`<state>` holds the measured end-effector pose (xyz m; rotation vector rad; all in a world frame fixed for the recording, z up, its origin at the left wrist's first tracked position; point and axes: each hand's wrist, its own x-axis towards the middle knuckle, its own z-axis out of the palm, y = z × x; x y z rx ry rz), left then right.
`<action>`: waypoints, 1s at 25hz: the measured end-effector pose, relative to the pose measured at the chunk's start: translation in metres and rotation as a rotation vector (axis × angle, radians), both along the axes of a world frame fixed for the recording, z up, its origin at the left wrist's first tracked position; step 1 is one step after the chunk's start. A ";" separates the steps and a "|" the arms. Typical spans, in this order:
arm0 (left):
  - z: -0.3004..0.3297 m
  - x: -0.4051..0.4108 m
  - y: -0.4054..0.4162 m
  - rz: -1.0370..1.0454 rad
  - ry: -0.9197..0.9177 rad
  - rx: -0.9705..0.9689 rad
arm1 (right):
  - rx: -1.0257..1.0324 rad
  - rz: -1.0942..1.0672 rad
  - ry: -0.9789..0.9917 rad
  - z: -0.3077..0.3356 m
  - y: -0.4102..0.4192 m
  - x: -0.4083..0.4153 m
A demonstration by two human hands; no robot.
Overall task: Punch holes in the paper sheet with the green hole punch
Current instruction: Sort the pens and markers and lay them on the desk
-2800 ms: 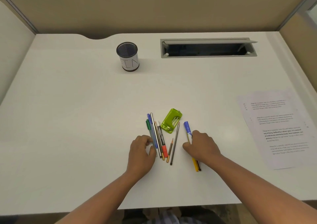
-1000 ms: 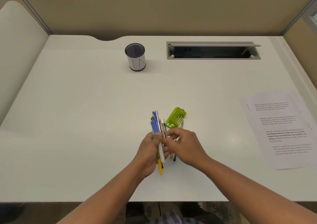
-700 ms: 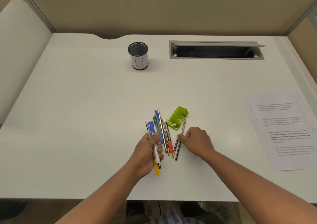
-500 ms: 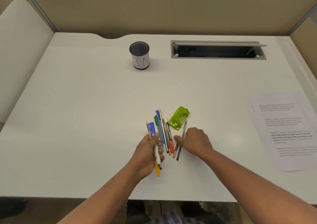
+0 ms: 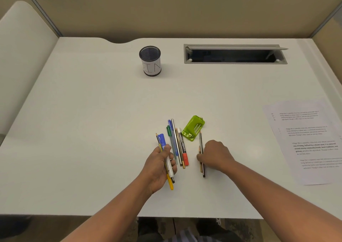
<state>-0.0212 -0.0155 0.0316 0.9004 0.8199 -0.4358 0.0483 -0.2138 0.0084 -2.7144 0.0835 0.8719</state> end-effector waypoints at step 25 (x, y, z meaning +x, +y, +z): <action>0.000 -0.002 -0.002 -0.085 -0.088 -0.063 | 0.504 0.099 -0.016 0.066 0.079 -0.028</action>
